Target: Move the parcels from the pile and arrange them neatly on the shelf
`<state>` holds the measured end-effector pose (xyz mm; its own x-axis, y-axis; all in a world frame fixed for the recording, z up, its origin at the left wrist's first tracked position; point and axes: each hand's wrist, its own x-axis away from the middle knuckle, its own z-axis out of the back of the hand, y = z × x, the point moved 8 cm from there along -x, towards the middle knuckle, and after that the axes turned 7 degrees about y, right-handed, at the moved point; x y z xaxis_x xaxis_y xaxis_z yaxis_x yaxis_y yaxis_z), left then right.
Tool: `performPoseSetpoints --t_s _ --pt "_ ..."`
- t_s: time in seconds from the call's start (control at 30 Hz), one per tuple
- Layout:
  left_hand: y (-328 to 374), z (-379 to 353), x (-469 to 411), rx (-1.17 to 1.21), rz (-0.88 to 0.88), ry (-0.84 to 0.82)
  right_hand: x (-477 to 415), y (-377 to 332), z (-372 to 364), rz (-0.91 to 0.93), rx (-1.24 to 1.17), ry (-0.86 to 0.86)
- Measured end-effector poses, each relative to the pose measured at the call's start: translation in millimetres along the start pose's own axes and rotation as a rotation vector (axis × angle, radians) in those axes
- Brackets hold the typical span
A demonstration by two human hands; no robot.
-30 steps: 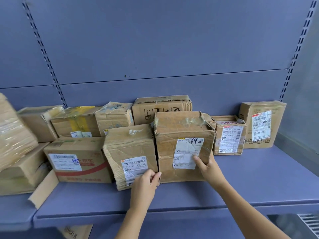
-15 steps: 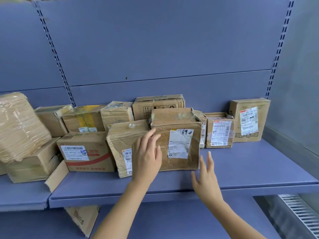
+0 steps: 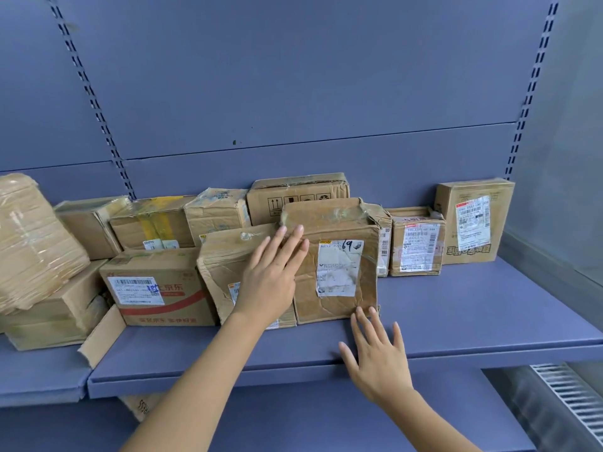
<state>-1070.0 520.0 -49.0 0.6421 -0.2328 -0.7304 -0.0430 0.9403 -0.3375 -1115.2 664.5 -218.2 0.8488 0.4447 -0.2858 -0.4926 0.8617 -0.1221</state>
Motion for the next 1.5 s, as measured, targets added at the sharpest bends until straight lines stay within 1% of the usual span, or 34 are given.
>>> performPoseSetpoints --t_s 0.13,0.27,0.37,0.43,0.6,0.67,0.73,0.8,0.87,1.03,1.17,1.27,1.3,1.5 --pt "0.6 -2.1 0.5 -0.003 0.01 0.022 0.9 -5.6 15.8 -0.014 -0.004 0.097" --pt "2.2 -3.4 3.2 -0.006 0.014 0.057 0.4 -4.2 4.4 0.0 -0.019 0.053" --pt "1.4 -7.4 2.8 -0.014 0.013 0.071 -4.0 -2.8 -6.9 0.032 0.02 -0.004" --pt "-0.5 -9.6 0.9 -0.018 0.012 0.078 -7.7 -0.2 -13.9 0.017 0.037 -0.039" --pt "0.2 -6.5 1.3 -0.028 0.007 -0.015 -6.9 0.3 -14.0 -0.002 0.048 -0.083" --pt "3.4 0.0 2.5 -0.028 0.034 -0.045 -5.1 0.4 -11.5 -0.01 0.015 -0.124" --pt "7.3 8.4 6.4 -0.033 0.049 -0.041 -1.1 -0.2 -8.2 -0.018 -0.046 -0.166" --pt "7.7 16.0 16.0 -0.038 0.063 -0.023 4.8 -4.1 -1.5 0.008 -0.091 -0.142" --pt "2.9 22.1 31.7 -0.045 0.109 -0.02 11.6 -13.2 4.9 0.072 -0.099 -0.096" --pt "-17.7 23.3 81.5 -0.092 0.227 -0.146 23.2 -59.8 11.9 0.245 -0.146 -0.111" --pt "-35.7 13.6 119.6 -0.185 0.19 -0.286 32.4 -102.0 12.5 0.356 -0.179 -0.154" --pt "-54.8 -8.5 148.4 -0.266 0.114 -0.41 32.8 -122.3 9.2 0.359 -0.229 -0.212" --pt "-62.9 -16.0 154.5 -0.267 0.12 -0.457 30.6 -127.4 8.8 0.353 -0.235 -0.222" --pt "-93.6 -40.2 157.9 -0.252 0.178 -0.517 -1.2 -163.8 10.4 0.306 -0.224 -0.21"
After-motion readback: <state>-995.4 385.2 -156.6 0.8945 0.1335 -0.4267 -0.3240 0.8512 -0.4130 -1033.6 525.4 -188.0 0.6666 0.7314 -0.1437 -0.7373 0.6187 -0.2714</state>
